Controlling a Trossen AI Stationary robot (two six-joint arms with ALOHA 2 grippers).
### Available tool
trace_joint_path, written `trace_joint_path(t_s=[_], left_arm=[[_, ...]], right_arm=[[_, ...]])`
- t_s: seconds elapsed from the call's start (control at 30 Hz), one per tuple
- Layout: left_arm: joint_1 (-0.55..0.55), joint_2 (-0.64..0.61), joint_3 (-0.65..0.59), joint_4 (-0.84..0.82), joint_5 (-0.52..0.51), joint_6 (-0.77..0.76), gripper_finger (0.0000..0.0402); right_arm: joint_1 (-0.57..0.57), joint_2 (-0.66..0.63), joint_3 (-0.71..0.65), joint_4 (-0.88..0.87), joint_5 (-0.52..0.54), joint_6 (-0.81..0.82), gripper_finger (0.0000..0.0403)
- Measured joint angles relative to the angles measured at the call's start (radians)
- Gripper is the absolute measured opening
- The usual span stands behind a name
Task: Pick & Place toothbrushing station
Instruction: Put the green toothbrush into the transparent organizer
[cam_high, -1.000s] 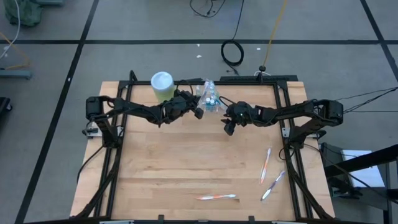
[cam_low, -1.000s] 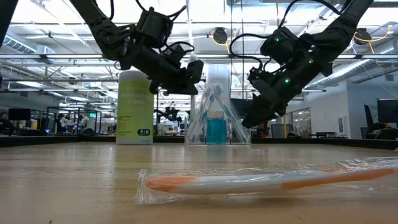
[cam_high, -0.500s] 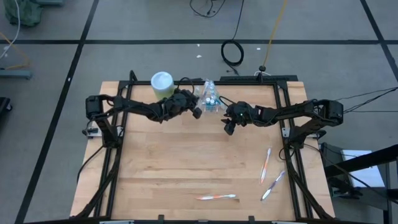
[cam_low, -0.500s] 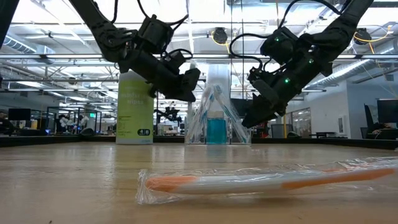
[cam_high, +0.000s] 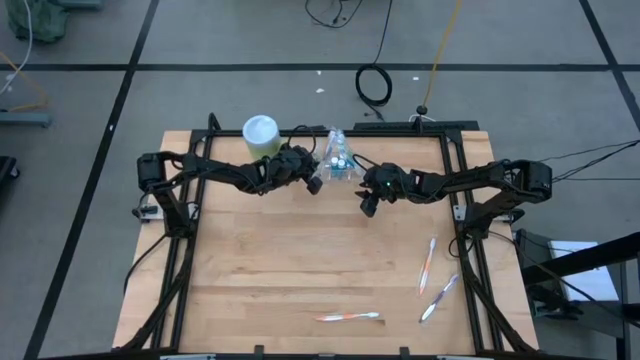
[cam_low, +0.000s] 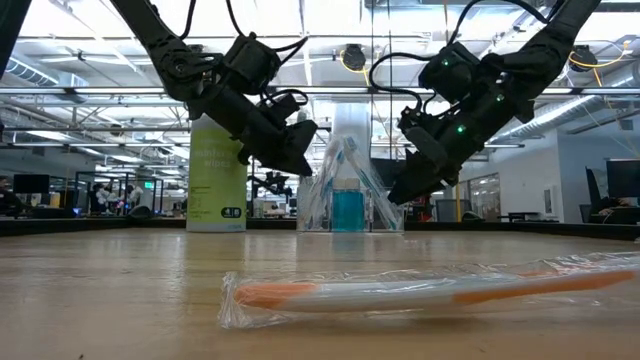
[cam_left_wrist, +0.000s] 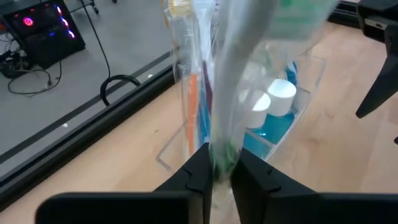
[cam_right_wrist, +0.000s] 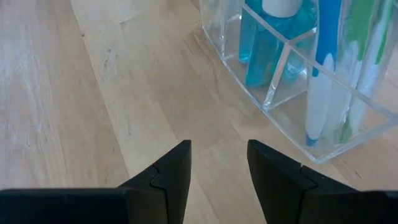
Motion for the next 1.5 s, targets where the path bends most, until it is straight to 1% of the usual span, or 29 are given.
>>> trace_joint_path(t_s=[0.3, 0.37, 0.47, 0.57, 0.7, 0.77, 0.87, 0.93, 1.03, 1.1, 1.23, 1.3, 1.4, 1.5], left_arm=[[0.000, 0.000, 0.000, 0.008, 0.000, 0.003, 0.0126], [-0.001, 0.000, 0.000, 0.029, -0.001, 0.029, 0.0138], [-0.001, 0.000, 0.000, 0.104, -0.027, 0.061, 0.0148], [-0.001, -0.001, 0.000, 0.172, -0.030, 0.082, 0.0149], [0.002, -0.002, 0.000, 0.215, -0.034, 0.105, 0.0149], [0.003, -0.002, 0.000, 0.208, -0.034, 0.111, 0.0143], [0.003, -0.002, 0.000, 0.175, -0.035, 0.104, 0.0116], [0.004, -0.002, 0.000, 0.150, -0.034, 0.105, 0.0086], [0.014, -0.002, 0.000, 0.122, -0.017, 0.105, 0.0030], [0.026, -0.002, 0.000, 0.115, 0.006, 0.103, 0.0008], [0.044, -0.002, 0.000, 0.107, 0.027, 0.078, 0.0019], [0.049, -0.002, 0.000, 0.091, 0.029, 0.062, 0.0016], [0.052, -0.002, 0.000, 0.037, 0.031, 0.045, 0.0004], [0.052, -0.002, 0.000, -0.026, 0.031, 0.027, 0.0009]], right_arm=[[0.000, 0.000, 0.000, 0.001, 0.000, 0.000, 0.0153], [0.000, 0.000, 0.000, 0.001, 0.000, 0.000, 0.0153], [0.000, 0.000, 0.000, 0.001, 0.000, 0.000, 0.0153], [0.000, 0.000, 0.000, 0.001, 0.000, 0.000, 0.0153], [0.000, 0.000, 0.000, 0.002, 0.000, 0.000, 0.0153], [0.000, 0.000, 0.000, 0.002, 0.000, 0.000, 0.0153], [0.000, 0.000, 0.000, 0.004, 0.000, 0.000, 0.0153], [0.000, 0.000, 0.000, 0.004, 0.000, 0.000, 0.0153], [0.000, 0.000, 0.000, 0.004, 0.000, 0.000, 0.0153], [0.000, 0.000, 0.000, 0.004, 0.000, 0.000, 0.0153], [0.000, 0.000, 0.000, 0.004, 0.000, 0.000, 0.0153], [0.000, 0.000, 0.000, 0.004, 0.000, 0.000, 0.0153], [0.000, 0.000, 0.000, 0.004, 0.000, 0.000, 0.0153], [0.000, 0.000, 0.000, 0.004, 0.000, 0.000, 0.0153]])
